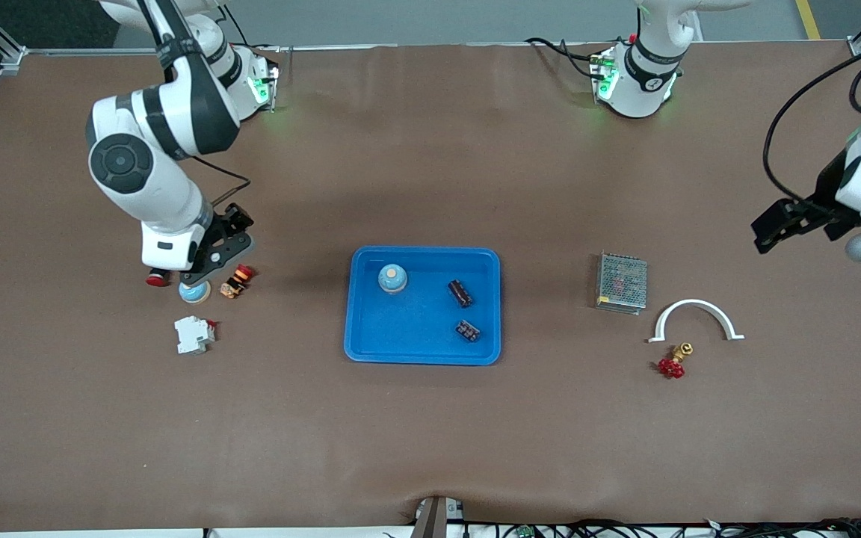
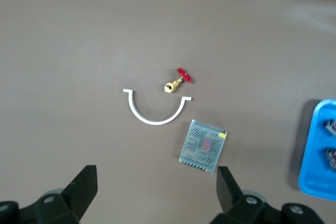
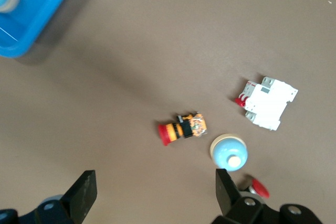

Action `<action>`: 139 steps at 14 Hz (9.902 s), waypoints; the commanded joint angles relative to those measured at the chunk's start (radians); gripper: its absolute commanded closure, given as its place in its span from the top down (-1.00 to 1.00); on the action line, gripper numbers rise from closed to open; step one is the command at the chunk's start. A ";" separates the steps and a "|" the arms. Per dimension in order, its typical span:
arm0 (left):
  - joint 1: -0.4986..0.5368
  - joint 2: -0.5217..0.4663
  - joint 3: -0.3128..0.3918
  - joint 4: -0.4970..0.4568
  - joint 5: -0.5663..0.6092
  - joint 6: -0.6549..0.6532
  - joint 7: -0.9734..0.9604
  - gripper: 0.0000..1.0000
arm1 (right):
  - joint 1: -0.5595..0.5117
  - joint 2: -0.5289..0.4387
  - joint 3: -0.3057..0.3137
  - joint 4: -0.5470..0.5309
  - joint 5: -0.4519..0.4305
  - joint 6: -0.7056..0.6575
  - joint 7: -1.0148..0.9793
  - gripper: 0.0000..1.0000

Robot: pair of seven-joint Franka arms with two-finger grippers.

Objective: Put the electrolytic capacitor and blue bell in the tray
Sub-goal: 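Lower the right gripper onto the second blue bell and grasp it, then lift the bell and carry it over the blue tray with the right gripper, then lower the bell into the tray beside the first bell and open the right gripper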

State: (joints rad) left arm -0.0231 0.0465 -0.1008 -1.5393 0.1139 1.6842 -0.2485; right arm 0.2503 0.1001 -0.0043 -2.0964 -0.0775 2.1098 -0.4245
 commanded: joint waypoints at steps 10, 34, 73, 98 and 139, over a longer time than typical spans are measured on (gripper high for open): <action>0.006 -0.175 0.007 -0.186 -0.085 -0.054 0.069 1.00 | -0.229 0.137 0.017 -0.120 -0.010 0.333 -0.454 1.00; 0.000 -0.108 0.036 -0.108 -0.120 -0.048 0.094 1.00 | -0.321 0.288 0.020 -0.224 -0.007 0.610 -0.582 1.00; 0.005 -0.082 0.033 -0.096 -0.118 -0.035 0.089 1.00 | 0.065 0.093 0.058 0.281 0.183 -0.202 0.453 -0.05; 0.003 -0.080 0.033 -0.096 -0.120 -0.032 0.077 1.00 | 0.277 0.656 0.046 0.625 0.097 0.179 0.869 -0.06; 0.005 -0.099 0.033 -0.097 -0.112 -0.066 0.094 1.00 | 0.299 0.201 0.052 0.616 0.117 -0.439 0.860 1.00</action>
State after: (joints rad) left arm -0.0246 -0.0420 -0.0641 -1.6471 0.0120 1.6390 -0.1761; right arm 0.5621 0.3877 0.0480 -1.4466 0.0354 1.7358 0.4366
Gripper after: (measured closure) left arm 0.000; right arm 0.000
